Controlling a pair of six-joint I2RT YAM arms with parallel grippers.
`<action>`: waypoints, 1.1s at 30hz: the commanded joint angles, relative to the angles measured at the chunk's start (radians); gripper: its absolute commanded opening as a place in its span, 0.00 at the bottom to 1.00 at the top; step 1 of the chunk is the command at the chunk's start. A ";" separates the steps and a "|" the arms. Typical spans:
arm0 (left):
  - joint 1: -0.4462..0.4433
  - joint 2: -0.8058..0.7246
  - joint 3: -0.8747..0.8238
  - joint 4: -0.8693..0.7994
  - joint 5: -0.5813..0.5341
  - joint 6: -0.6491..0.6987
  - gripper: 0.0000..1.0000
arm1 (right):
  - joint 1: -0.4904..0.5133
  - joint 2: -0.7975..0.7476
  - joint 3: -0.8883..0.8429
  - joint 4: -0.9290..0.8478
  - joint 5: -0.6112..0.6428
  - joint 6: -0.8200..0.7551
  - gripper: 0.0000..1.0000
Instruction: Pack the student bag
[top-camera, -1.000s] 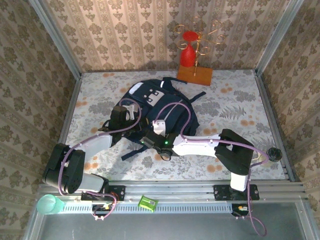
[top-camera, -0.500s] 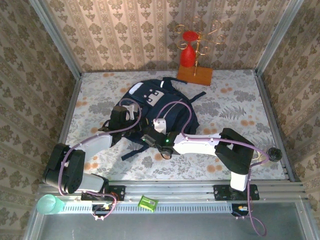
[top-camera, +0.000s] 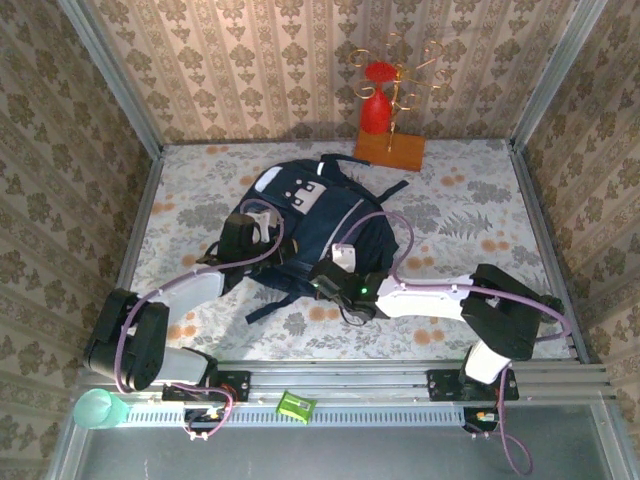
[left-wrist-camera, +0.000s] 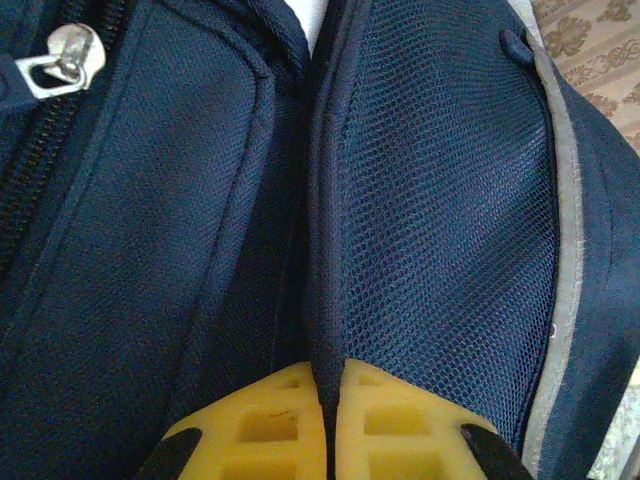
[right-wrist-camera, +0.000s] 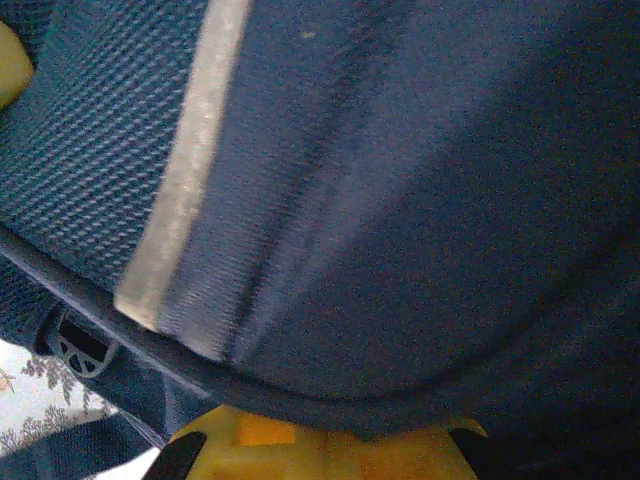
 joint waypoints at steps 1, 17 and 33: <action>0.042 -0.043 -0.023 -0.083 -0.062 0.062 0.00 | -0.043 -0.049 -0.055 -0.132 0.102 0.045 0.00; 0.054 -0.042 0.000 -0.163 -0.140 0.153 0.00 | -0.208 -0.238 -0.195 -0.028 -0.092 -0.245 0.00; 0.040 -0.015 0.014 -0.146 -0.119 0.134 0.00 | -0.171 -0.219 -0.158 0.089 -0.304 -0.580 0.32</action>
